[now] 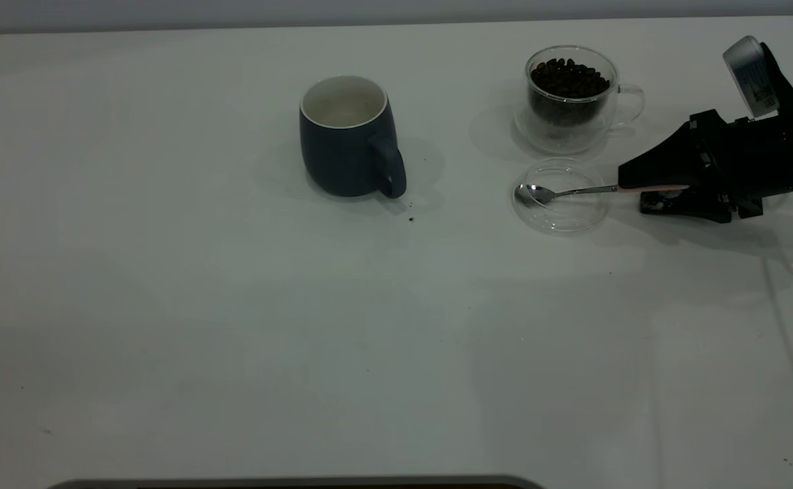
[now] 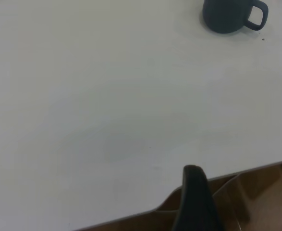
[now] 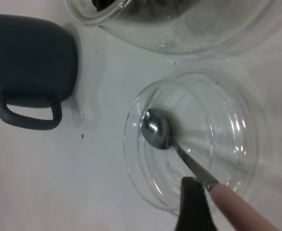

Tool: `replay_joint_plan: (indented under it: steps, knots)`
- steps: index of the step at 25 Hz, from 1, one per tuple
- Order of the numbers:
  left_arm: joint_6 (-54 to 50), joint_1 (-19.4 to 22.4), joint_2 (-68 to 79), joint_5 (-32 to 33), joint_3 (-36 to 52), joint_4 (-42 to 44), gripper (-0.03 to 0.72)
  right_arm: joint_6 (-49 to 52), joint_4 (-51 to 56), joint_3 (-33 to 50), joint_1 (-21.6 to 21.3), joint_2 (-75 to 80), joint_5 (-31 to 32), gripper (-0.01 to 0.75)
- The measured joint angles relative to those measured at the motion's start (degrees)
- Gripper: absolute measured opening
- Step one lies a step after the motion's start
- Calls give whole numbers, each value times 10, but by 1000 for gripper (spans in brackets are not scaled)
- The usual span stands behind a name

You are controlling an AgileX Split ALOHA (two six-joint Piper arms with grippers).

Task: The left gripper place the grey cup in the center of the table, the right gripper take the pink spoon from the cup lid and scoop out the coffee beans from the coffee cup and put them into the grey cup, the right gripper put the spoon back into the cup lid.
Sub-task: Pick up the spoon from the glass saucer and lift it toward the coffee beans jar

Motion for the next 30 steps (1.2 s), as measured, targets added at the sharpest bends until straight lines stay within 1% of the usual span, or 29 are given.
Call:
replay_joint_plan:
  steps: [3,5,7,10,12,17,21,23,26,30]
  knots:
    - [0,0,0,0,0,0,565,1,-4,0,0,0,0,482]
    - [0,0,0,0,0,0,565,1,-6,0,0,0,5,414]
    - [0,0,0,0,0,0,565,1,-6,0,0,0,15,336]
    - [0,0,0,0,0,0,565,1,-7,0,0,0,28,183]
    - [0,0,0,0,0,0,565,1,-6,0,0,-1,47,96]
    - [0,0,0,0,0,0,565,1,-12,0,0,-1,54,92]
    - [0,0,0,0,0,0,565,1,-50,0,-2,-16,54,92]
    - [0,0,0,0,0,0,565,4,-67,0,-10,-28,61,92]
    - [0,0,0,0,0,0,565,18,-94,0,-20,-58,87,92]
    - [0,0,0,0,0,0,565,43,-129,0,-20,-124,127,92]
